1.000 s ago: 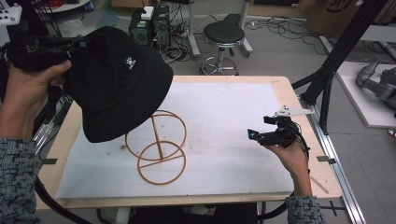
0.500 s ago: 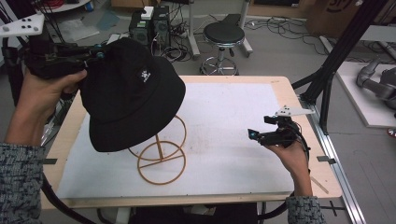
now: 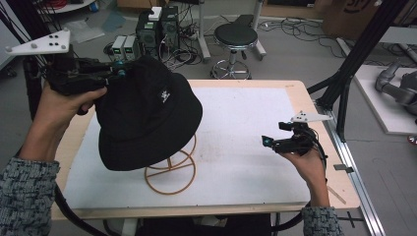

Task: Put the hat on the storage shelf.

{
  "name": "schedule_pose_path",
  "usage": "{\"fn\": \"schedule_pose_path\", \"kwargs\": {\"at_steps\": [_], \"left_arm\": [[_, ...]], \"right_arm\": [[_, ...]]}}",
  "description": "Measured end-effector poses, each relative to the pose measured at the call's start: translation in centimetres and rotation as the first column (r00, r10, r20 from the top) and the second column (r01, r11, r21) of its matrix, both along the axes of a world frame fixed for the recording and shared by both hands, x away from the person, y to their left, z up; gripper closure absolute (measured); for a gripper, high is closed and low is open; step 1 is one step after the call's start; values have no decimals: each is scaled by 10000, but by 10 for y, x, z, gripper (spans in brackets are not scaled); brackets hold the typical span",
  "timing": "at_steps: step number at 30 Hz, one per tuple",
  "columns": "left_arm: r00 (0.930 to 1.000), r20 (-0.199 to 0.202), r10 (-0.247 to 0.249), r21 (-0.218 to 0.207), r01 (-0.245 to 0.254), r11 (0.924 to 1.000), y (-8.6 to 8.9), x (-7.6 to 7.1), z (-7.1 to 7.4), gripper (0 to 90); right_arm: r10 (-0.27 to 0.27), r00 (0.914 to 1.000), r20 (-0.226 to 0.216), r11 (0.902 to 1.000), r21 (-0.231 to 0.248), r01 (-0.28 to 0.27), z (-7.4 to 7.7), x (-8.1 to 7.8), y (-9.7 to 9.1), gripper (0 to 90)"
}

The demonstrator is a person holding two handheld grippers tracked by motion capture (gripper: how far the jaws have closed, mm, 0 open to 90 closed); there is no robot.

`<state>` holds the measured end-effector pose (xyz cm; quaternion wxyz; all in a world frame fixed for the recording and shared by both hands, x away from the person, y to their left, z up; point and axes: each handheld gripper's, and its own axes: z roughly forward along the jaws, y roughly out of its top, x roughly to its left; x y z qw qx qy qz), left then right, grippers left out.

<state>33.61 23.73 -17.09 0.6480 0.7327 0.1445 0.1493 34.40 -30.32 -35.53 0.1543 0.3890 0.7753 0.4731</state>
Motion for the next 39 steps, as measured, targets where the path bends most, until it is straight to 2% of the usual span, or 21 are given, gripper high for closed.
{"fn": "schedule_pose_path", "kwargs": {"at_steps": [5, 13, 18, 24, 29, 39], "left_arm": [[9996, -14, -293, 253, 294, 9992, -9, -3, -5, 864], [9990, -37, -456, 369, 458, 9983, -18, -7, -12, 864], [9986, 230, -467, 932, 444, 9947, -27, -13, -16, 856], [9983, 318, -479, 1374, 431, 9896, -35, -16, -20, 857], [9980, 229, -588, 1396, 550, 9887, -38, -17, -26, 857], [9981, 103, -606, 1722, 580, 9834, -42, -20, -39, 847]], "right_arm": [[-8, 10000, -4, 10000, 11, 8, 0, 0, 0, 58], [11, 10000, 24, 10000, 22, -11, 0, 0, -1, 58], [7, 10000, 45, 10000, 8, -7, 0, 0, 0, 58], [14, 10000, 46, 10000, 17, -14, 0, 0, 0, 58], [31, 10000, 8, 10000, 31, -31, 0, 0, -1, 58], [5, 10000, 14, 10000, 35, -5, 1, -1, -1, 59]]}}
